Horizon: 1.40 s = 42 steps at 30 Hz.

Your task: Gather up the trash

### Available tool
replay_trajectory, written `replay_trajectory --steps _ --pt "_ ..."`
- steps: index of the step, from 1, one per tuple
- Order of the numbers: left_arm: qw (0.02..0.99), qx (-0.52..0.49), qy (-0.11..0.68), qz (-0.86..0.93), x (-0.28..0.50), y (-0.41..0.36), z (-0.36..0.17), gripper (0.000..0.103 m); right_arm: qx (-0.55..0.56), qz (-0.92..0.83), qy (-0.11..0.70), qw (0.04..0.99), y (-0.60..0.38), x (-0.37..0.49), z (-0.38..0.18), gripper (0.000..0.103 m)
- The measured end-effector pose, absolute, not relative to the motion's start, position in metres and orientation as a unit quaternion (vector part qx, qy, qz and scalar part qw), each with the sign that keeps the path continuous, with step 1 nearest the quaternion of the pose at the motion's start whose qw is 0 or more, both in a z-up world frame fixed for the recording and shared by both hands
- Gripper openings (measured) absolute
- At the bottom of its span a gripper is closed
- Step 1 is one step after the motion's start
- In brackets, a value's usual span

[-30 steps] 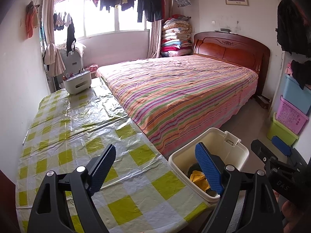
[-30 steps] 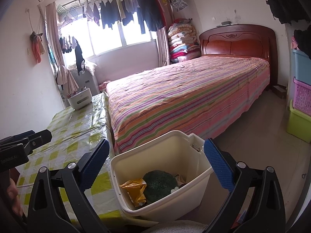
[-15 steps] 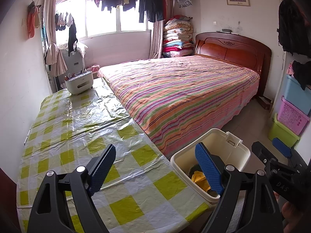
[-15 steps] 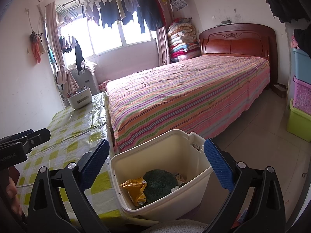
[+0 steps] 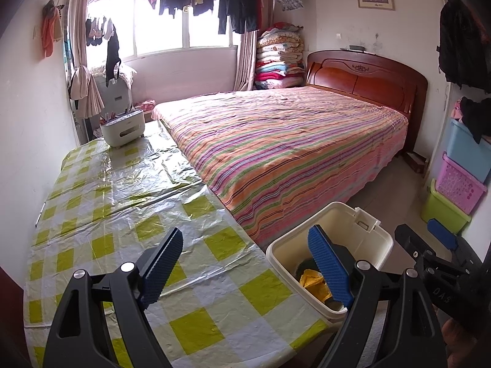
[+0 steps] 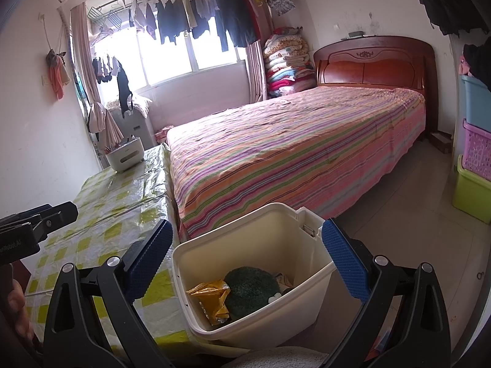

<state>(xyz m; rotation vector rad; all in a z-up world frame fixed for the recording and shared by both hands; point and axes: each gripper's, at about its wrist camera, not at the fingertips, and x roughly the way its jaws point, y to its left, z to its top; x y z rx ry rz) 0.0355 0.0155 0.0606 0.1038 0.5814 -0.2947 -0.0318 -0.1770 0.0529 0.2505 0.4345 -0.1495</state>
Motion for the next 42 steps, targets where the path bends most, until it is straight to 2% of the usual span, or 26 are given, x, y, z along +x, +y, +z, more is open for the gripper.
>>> replay_trajectory --steps 30,42 --pt "0.938 0.037 0.296 -0.178 0.034 0.019 0.061 0.081 0.127 -0.075 0.219 0.964 -0.178 -0.031 0.045 0.096" --pt "0.953 0.067 0.23 -0.184 0.017 0.011 0.066 0.082 0.129 -0.078 0.22 0.964 -0.178 -0.034 0.043 0.096"
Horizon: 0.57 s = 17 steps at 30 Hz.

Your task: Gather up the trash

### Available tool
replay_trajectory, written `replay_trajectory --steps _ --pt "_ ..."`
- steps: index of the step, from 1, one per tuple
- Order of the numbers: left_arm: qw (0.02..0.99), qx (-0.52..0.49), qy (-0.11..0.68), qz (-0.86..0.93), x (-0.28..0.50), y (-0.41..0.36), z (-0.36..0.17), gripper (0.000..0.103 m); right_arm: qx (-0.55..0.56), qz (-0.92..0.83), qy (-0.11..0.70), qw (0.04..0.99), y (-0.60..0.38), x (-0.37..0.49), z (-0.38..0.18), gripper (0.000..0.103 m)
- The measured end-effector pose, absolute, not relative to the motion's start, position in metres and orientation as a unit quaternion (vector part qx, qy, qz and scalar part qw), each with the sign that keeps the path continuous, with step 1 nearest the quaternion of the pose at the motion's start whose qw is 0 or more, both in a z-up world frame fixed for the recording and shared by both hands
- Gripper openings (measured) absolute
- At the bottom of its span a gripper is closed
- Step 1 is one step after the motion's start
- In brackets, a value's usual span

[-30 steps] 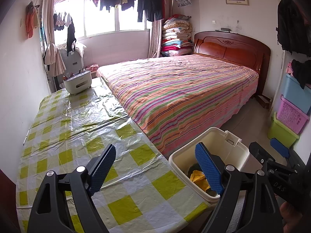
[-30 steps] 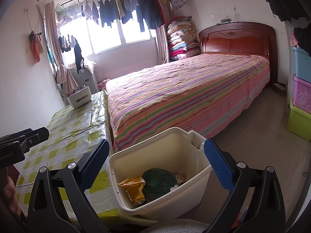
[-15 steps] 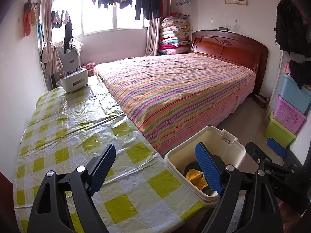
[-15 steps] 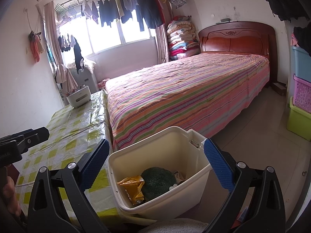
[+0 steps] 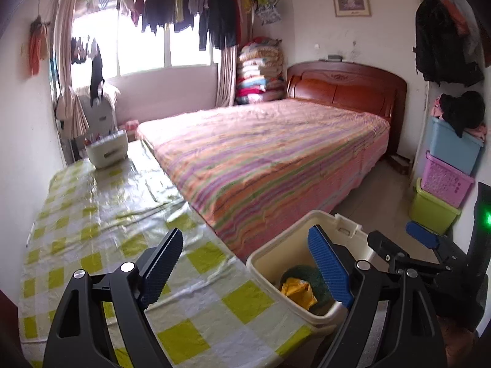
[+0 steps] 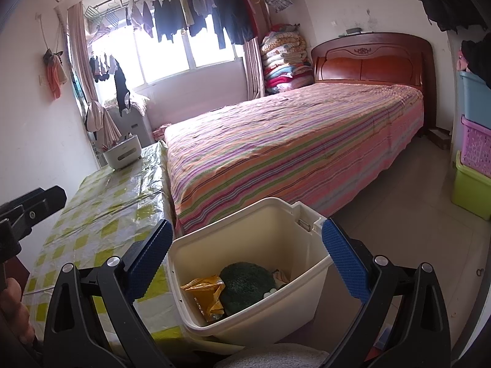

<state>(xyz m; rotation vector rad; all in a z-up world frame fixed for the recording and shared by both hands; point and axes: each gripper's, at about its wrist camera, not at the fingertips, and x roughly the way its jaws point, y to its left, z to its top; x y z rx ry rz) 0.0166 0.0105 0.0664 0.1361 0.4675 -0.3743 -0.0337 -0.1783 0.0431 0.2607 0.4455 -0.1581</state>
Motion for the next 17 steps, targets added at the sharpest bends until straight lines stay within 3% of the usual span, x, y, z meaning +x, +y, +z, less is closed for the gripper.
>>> replay_trajectory --steps 17 --pt "0.952 0.098 0.235 -0.172 0.017 -0.004 0.059 0.087 0.144 -0.089 0.225 0.96 -0.187 -0.04 0.038 0.096"
